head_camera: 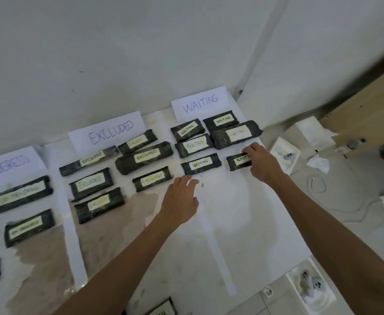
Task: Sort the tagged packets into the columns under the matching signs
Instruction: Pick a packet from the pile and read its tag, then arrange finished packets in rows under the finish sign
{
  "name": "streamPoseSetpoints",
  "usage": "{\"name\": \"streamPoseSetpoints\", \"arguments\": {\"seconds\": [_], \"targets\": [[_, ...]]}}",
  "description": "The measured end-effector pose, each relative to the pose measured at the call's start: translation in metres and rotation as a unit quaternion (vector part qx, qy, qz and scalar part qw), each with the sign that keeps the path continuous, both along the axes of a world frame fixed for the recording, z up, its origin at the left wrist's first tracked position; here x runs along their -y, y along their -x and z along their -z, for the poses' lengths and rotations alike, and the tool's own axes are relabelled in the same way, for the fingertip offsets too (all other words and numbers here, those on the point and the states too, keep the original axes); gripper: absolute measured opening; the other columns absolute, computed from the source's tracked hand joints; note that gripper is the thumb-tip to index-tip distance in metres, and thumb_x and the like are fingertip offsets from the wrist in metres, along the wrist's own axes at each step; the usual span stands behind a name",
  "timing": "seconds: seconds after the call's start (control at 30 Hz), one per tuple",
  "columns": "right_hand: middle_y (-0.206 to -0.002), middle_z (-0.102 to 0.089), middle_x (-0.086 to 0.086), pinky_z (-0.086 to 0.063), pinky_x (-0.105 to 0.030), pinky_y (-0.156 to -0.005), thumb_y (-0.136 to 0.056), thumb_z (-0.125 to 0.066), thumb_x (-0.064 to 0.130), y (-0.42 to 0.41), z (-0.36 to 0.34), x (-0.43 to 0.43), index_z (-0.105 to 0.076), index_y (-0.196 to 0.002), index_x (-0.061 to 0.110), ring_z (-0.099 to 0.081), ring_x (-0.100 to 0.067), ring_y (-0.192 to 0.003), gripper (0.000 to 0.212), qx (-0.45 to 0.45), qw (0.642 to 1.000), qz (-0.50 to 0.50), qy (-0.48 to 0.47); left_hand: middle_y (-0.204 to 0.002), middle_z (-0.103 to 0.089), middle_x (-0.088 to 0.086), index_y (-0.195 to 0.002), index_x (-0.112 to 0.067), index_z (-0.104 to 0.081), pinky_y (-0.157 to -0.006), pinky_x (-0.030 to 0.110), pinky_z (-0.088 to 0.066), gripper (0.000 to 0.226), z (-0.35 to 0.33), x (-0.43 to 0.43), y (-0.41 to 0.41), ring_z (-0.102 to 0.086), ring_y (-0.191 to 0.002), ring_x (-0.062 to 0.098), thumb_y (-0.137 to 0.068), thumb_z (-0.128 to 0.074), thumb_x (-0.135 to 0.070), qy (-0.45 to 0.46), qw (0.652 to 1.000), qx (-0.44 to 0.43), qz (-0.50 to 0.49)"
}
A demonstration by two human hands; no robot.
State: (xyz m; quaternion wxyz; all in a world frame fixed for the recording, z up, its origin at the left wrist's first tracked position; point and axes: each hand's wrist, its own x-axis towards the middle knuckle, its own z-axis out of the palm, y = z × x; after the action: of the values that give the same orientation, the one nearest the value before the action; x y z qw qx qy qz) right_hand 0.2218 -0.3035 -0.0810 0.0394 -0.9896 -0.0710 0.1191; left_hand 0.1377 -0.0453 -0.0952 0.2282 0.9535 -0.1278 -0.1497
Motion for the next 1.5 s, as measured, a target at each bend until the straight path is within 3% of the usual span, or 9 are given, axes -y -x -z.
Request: {"name": "streamPoseSetpoints", "arguments": {"seconds": [0.2,0.5,0.63,0.8,0.9,1.0,1.23,1.37,1.5], "targets": [[-0.132,-0.047,-0.013,-0.048,-0.038,-0.08,-0.082,-0.055,-0.005,-0.02,0.021,0.011,-0.049,-0.13,0.008,-0.048,-0.03,-0.116,0.05,0.004,1.0,0.007,0.01,-0.145,-0.033,0.001,-0.134,-0.021,-0.04,-0.102,0.031,-0.03,0.046,0.023,0.012,-0.006,-0.031,-0.13,0.022,-0.09,-0.05,-0.021,-0.004,1.0,0.009,0.021],[-0.128,-0.054,-0.018,-0.046,-0.041,-0.091,-0.076,-0.054,-0.01,-0.012,0.025,0.0,-0.055,-0.125,0.003,-0.051,-0.036,-0.116,0.051,0.063,0.998,-0.022,0.0,-0.145,-0.036,0.004,-0.136,-0.017,-0.042,-0.106,0.034,-0.029,0.047,0.029,-0.004,0.0,-0.029,-0.135,0.023,-0.09,-0.05,-0.021,0.019,1.0,0.002,0.017],[-0.116,-0.06,-0.023,-0.049,-0.044,-0.086,-0.067,-0.055,-0.016,0.011,0.012,-0.026,-0.06,-0.117,-0.001,-0.059,-0.041,-0.102,0.052,0.091,0.994,-0.046,-0.037,-0.138,-0.045,0.001,-0.131,-0.018,-0.048,-0.101,0.032,-0.033,0.042,0.013,-0.023,0.017,-0.038,-0.126,0.021,-0.09,-0.051,-0.02,0.039,0.999,0.012,0.019],[-0.116,-0.061,-0.017,-0.048,-0.041,-0.088,-0.068,-0.062,-0.012,0.062,-0.018,-0.078,-0.061,-0.117,0.002,-0.059,-0.034,-0.102,0.052,0.099,0.988,-0.079,-0.084,-0.13,-0.05,0.0,-0.126,-0.019,-0.052,-0.098,0.033,-0.037,0.037,-0.014,-0.052,0.054,-0.044,-0.119,0.021,-0.089,-0.052,-0.02,0.056,0.998,0.002,0.008],[-0.11,-0.064,-0.018,-0.052,-0.039,-0.079,-0.061,-0.067,-0.013,0.098,-0.031,-0.103,-0.065,-0.11,0.002,-0.063,-0.036,-0.093,0.051,0.106,0.982,-0.126,-0.09,-0.126,-0.053,0.004,-0.123,-0.017,-0.055,-0.097,0.038,-0.039,0.036,-0.03,-0.068,0.074,-0.046,-0.116,0.027,-0.087,-0.054,-0.02,0.068,0.998,0.008,-0.005],[-0.113,-0.063,-0.017,-0.049,-0.037,-0.077,-0.065,-0.063,-0.013,0.138,-0.04,-0.13,-0.063,-0.113,0.003,-0.063,-0.036,-0.091,0.051,0.078,0.983,-0.137,-0.09,-0.125,-0.054,0.007,-0.123,-0.015,-0.055,-0.096,0.04,-0.04,0.037,-0.04,-0.085,0.107,-0.047,-0.115,0.03,-0.087,-0.055,-0.019,0.066,0.998,-0.005,-0.011],[-0.131,-0.051,-0.011,-0.041,-0.034,-0.083,-0.08,-0.053,-0.003,0.228,-0.044,-0.177,-0.052,-0.13,0.011,-0.055,-0.032,-0.105,0.051,-0.034,0.987,-0.133,-0.081,-0.128,-0.052,0.008,-0.125,-0.015,-0.053,-0.1,0.042,-0.038,0.037,-0.034,-0.126,0.187,-0.044,-0.119,0.03,-0.088,-0.052,-0.02,0.062,0.996,-0.056,-0.031],[-0.135,-0.046,-0.007,-0.04,-0.036,-0.093,-0.082,-0.06,0.011,0.269,-0.028,-0.196,-0.047,-0.134,0.016,-0.05,-0.028,-0.115,0.054,-0.139,0.973,-0.179,-0.048,-0.127,-0.052,0.008,-0.126,-0.015,-0.052,-0.096,0.04,-0.039,0.039,-0.026,-0.14,0.224,-0.045,-0.116,0.029,-0.088,-0.051,-0.022,0.042,0.995,-0.078,-0.034],[-0.131,-0.046,-0.009,-0.041,-0.038,-0.09,-0.079,-0.066,0.02,0.299,-0.005,-0.214,-0.046,-0.134,0.016,-0.049,-0.028,-0.112,0.059,-0.166,0.956,-0.24,0.009,-0.124,-0.053,0.007,-0.127,-0.016,-0.052,-0.093,0.039,-0.042,0.039,-0.022,-0.153,0.249,-0.046,-0.114,0.027,-0.089,-0.049,-0.021,0.032,0.994,-0.09,-0.049]]}}
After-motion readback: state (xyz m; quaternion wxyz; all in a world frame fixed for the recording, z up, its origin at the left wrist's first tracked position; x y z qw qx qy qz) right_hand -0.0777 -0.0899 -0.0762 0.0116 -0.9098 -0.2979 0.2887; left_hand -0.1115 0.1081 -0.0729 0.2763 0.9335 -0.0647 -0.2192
